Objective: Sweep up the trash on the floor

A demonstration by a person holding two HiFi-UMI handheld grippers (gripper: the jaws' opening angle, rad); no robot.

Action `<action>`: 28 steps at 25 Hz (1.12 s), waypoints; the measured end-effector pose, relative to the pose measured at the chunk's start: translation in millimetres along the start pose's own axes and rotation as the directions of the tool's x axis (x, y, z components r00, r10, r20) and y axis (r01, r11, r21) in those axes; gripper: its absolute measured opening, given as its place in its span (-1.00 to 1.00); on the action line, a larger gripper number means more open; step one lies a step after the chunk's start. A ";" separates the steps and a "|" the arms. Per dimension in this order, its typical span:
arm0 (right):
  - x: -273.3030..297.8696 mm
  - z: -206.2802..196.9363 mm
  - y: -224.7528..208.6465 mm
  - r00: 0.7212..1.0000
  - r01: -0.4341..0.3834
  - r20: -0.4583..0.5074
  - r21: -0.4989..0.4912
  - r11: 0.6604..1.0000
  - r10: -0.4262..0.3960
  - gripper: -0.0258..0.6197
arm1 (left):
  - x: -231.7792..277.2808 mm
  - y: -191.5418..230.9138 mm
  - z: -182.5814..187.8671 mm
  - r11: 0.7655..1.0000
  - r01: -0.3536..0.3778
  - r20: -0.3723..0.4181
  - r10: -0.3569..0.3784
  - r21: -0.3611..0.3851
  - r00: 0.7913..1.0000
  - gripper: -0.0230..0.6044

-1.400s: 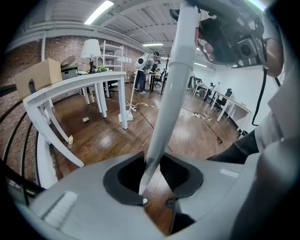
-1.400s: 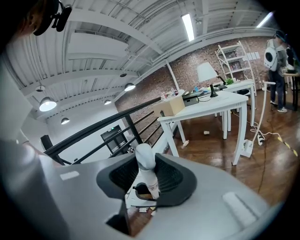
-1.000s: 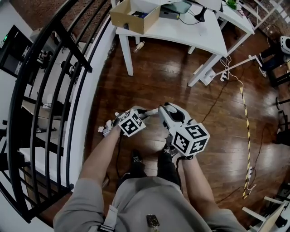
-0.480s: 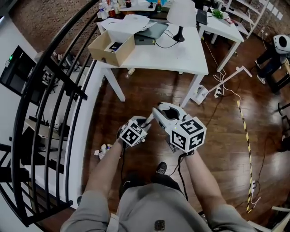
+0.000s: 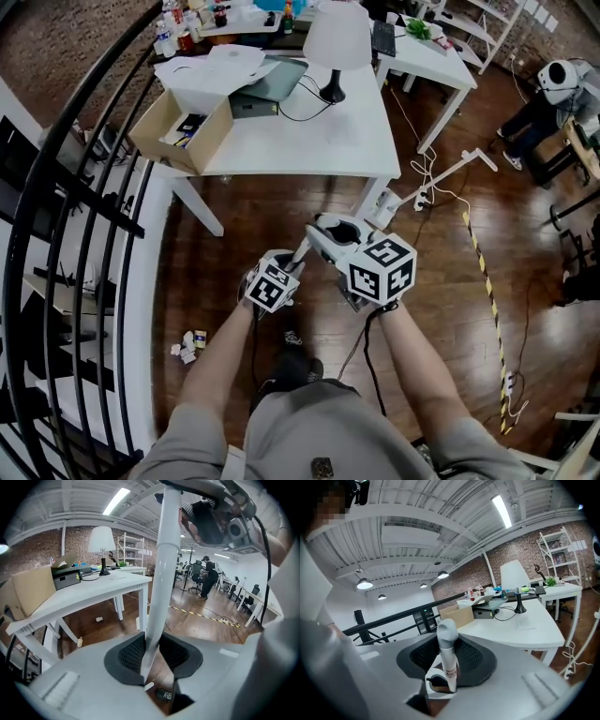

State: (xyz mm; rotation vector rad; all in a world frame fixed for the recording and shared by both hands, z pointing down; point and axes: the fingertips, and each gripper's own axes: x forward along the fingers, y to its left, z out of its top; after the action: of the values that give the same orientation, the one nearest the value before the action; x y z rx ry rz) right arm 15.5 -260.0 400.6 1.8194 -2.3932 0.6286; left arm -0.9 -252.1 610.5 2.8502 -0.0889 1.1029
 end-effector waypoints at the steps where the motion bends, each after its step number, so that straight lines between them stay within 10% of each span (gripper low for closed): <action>1: 6.8 -1.1 -8.1 1.000 0.002 -0.015 0.001 1.000 -0.002 -0.60 | 7.9 4.7 0.7 1.000 0.007 0.002 -0.007 -0.011 1.000 -0.61; 12: 82.0 3.6 -90.7 0.992 0.013 -0.125 -0.011 1.000 -0.014 -0.60 | 84.3 70.3 23.4 0.990 0.006 0.050 0.001 -0.141 0.999 -0.61; 28: 164.1 5.0 -182.0 0.938 -0.255 -0.247 -0.020 0.967 0.243 -0.61 | 151.7 158.2 32.8 0.898 -0.224 0.002 0.243 -0.378 0.970 -0.58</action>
State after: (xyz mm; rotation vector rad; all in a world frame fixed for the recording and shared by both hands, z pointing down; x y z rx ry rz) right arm 138.2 -450.0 495.1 1.3398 -2.4625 0.7536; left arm 119.7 -416.3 697.7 2.5630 -0.5952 0.9279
